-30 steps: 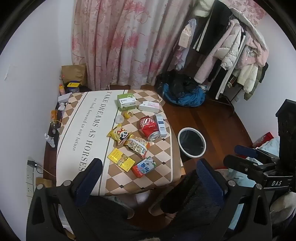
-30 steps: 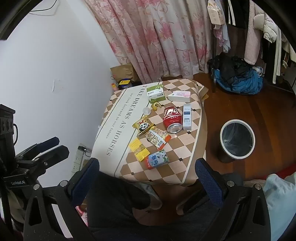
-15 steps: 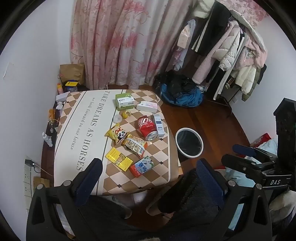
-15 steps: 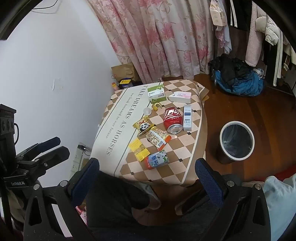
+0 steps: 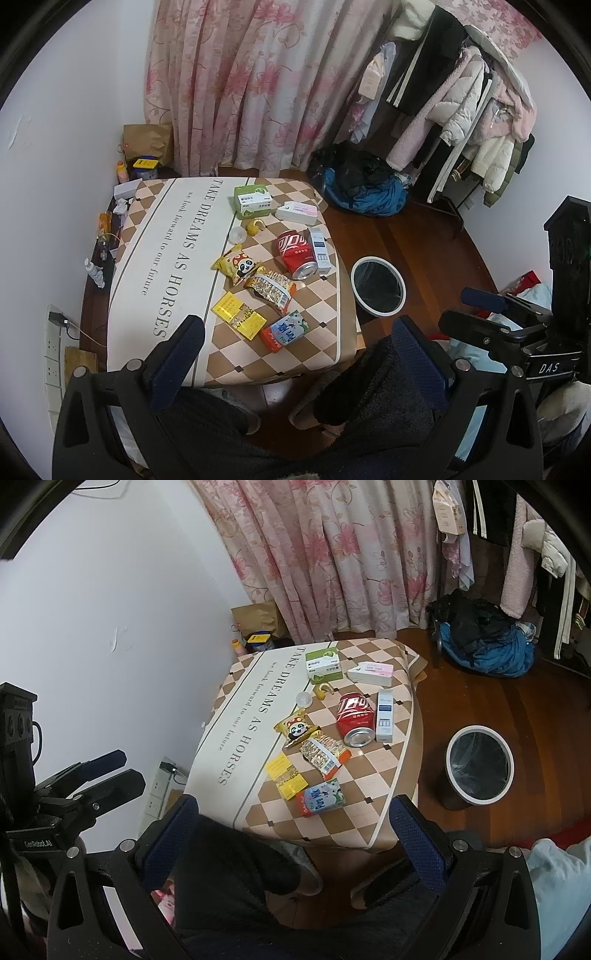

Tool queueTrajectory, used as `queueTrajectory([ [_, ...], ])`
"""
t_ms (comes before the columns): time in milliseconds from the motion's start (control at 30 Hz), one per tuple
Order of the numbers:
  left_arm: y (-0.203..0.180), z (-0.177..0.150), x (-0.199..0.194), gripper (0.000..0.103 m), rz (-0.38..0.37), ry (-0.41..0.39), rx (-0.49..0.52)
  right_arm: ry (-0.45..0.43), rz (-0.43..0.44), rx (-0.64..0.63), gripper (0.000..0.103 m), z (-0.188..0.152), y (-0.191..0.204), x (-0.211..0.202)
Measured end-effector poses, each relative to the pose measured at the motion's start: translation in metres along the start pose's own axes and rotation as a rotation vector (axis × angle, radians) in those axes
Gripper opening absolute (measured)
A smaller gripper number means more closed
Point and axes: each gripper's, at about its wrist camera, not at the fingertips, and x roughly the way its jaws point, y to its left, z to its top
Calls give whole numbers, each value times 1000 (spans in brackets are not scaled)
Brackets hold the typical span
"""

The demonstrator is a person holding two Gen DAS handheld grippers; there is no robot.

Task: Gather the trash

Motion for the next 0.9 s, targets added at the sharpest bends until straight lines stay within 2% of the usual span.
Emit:
queueTrajectory([
  [900, 3, 2, -2, 103, -4, 0, -5, 1, -3, -9, 103, 4, 5, 2],
])
